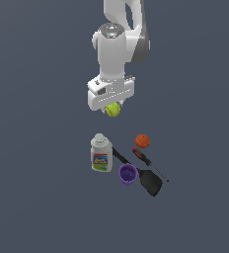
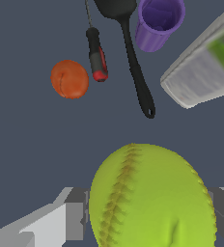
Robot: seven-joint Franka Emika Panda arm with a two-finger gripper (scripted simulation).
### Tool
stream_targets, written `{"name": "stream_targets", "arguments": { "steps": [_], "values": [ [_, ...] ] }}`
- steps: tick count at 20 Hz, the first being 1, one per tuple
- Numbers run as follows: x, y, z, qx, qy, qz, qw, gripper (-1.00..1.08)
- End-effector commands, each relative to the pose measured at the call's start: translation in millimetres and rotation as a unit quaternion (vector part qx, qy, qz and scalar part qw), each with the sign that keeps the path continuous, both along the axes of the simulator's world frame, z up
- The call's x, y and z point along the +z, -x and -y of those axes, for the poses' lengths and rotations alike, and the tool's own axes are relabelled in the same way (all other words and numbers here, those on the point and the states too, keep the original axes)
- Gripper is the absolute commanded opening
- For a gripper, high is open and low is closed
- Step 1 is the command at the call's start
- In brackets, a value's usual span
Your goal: Pick up a designated object from a clutter of objects.
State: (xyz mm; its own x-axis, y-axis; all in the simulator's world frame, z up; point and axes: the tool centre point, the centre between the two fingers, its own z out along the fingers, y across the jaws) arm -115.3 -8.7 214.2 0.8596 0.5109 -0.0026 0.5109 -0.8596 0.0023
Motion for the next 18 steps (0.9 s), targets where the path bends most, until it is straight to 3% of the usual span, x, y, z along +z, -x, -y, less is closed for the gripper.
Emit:
{"name": "stream_targets", "arguments": {
  "steps": [1, 18],
  "values": [
    [22.1, -2.4, -5.8, 0.0, 0.0, 0.0, 1.0, -1.0],
    [163.7, -23.4, -44.4, 0.001, -0.001, 0.0, 1.0, -1.0]
  ]
}}
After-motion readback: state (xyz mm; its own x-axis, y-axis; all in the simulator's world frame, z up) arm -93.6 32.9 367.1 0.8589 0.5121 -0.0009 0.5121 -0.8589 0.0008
